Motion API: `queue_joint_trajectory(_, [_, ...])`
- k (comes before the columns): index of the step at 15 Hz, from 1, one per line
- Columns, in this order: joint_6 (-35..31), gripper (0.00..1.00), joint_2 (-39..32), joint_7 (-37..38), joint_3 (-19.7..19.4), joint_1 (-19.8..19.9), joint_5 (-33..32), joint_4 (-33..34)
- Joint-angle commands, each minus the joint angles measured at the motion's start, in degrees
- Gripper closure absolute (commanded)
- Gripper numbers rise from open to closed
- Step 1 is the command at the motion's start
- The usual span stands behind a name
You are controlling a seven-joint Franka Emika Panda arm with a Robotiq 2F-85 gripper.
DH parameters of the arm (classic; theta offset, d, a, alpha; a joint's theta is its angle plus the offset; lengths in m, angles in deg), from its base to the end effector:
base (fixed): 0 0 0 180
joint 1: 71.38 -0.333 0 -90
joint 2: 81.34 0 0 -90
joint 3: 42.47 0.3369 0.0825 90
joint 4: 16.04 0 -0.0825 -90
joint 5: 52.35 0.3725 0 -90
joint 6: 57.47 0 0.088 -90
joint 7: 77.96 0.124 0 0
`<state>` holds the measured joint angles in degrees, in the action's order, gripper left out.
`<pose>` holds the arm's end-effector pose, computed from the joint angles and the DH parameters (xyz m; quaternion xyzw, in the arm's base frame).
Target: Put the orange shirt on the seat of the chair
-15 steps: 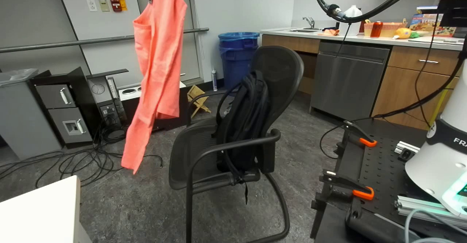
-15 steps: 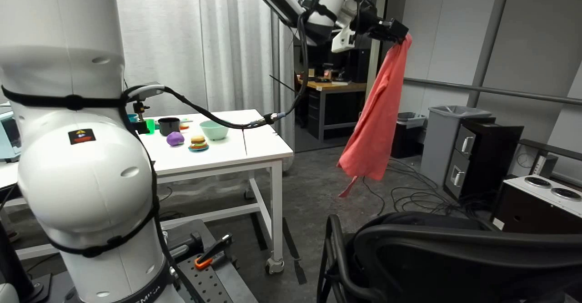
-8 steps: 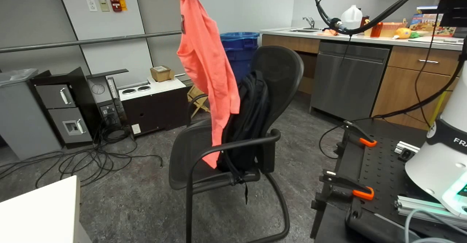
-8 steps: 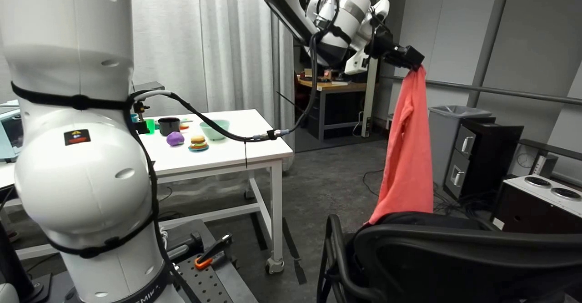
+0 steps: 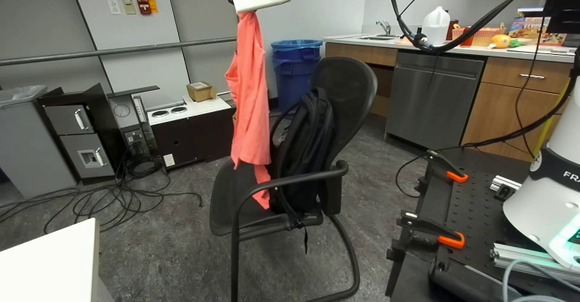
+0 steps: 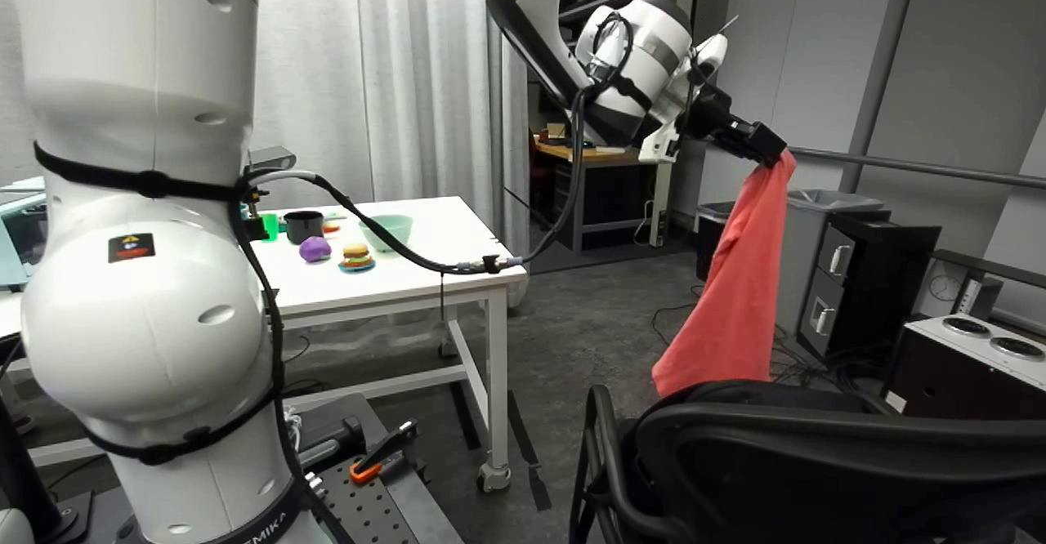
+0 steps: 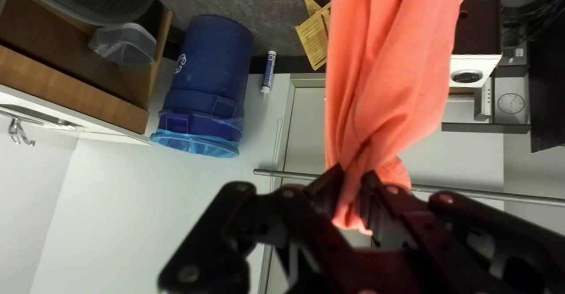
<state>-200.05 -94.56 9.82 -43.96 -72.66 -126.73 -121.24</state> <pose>0.6571 -0.0064 0.4638 0.8325 -0.2571 0.4393 0.2188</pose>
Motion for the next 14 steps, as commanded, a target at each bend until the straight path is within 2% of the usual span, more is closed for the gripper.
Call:
queue_joint_trajectory(1, [-0.3, 0.98, -0.8, -0.6, 0.0, 1.4, 5.8, -0.2])
queue_joint_trajectory(2, [-0.4, 0.98, -1.2, -1.3, 0.0, 1.6, 7.9, -0.4])
queue_joint_trajectory(3, [-0.2, 0.66, -1.5, -2.3, 0.0, 1.8, 10.1, -0.4])
queue_joint_trajectory(5, [0.0, 0.58, -1.9, -3.8, -0.2, 2.0, 13.8, -0.7])
queue_joint_trajectory(12, [-0.2, 0.05, -0.5, -8.0, -1.9, 2.5, 20.6, -4.4])
queue_joint_trajectory(13, [-0.3, 0.0, 0.1, -9.3, -2.0, 2.8, 22.1, -5.3])
queue_joint_trajectory(14, [-0.5, 0.0, 0.9, -11.2, -2.0, 3.2, 24.2, -6.4])
